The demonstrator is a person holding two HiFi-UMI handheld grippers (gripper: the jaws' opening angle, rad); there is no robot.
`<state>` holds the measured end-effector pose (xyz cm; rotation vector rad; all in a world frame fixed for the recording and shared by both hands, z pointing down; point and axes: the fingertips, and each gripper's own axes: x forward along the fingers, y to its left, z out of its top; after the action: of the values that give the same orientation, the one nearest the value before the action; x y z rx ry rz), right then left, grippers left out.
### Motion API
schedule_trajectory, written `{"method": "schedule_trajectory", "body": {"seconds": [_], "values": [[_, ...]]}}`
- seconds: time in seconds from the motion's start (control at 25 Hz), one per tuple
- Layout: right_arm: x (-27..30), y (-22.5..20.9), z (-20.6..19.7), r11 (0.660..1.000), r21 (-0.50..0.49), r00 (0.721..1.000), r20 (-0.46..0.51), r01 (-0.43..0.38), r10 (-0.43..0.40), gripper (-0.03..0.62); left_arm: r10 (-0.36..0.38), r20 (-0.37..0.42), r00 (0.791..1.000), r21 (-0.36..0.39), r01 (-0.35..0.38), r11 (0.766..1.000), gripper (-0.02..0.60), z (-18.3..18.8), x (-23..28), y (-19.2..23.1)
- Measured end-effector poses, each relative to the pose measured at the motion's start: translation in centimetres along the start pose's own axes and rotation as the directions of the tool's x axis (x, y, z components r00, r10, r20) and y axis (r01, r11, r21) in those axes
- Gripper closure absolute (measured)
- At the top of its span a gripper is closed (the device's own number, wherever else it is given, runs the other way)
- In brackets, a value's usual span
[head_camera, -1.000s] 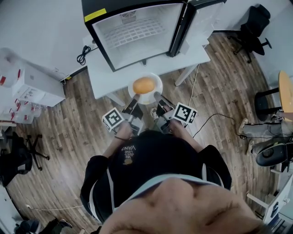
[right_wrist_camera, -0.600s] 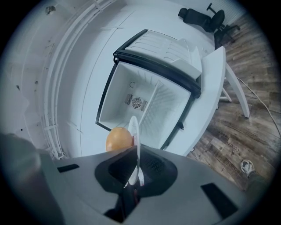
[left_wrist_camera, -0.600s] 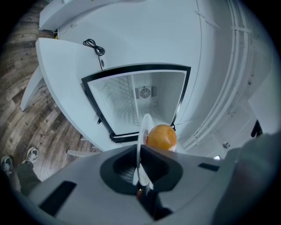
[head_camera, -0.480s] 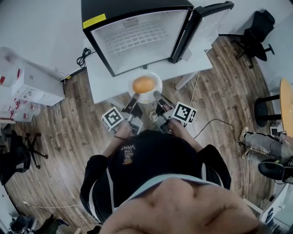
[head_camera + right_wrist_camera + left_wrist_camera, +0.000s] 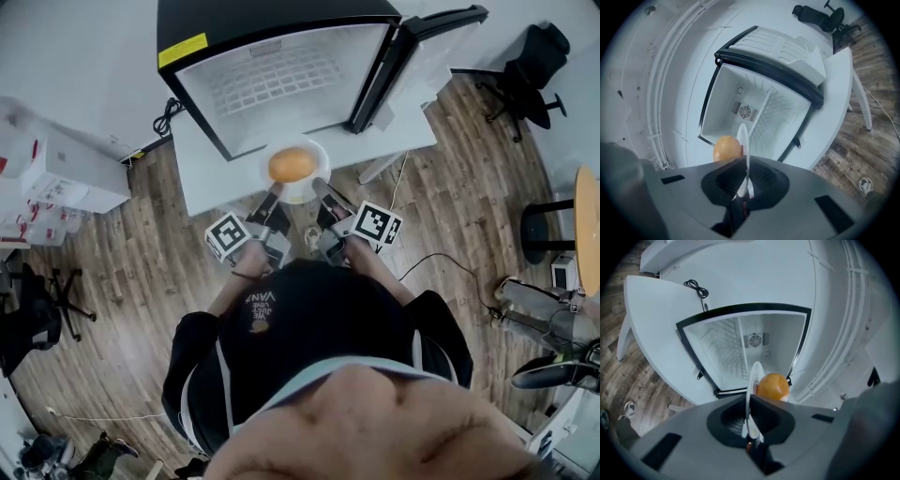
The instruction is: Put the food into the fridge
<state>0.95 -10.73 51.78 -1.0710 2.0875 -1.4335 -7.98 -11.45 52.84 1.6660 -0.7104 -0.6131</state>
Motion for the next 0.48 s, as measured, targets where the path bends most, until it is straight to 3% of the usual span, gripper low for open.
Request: {"method": "schedule_trajectory", "body": {"seconds": [0.2, 0.36, 0.48], "values": [[0.9, -0.2, 1.2, 1.0, -0.004, 1.0, -0.008, -0.02, 0.02, 0.576, 0.014, 0.008, 1.0, -0.003, -0.014, 1.0, 0.558, 0.5, 1.2, 0.3], [1.4, -1.2, 2.0, 1.0, 0.018, 1.0, -0.021, 0.016, -0.016, 0.576, 0.023, 0.017, 1.0, 0.002, -0.023, 1.0, 0.558, 1.1, 2.2, 0.6], [2.2, -1.2, 2.9, 1.0, 0.007, 1.0, -0.027, -0.013, 0.013, 0.576, 0.011, 0.027, 1.0, 0.008, -0.011, 1.0, 0.558, 1.5, 3.2, 0.4]]}}
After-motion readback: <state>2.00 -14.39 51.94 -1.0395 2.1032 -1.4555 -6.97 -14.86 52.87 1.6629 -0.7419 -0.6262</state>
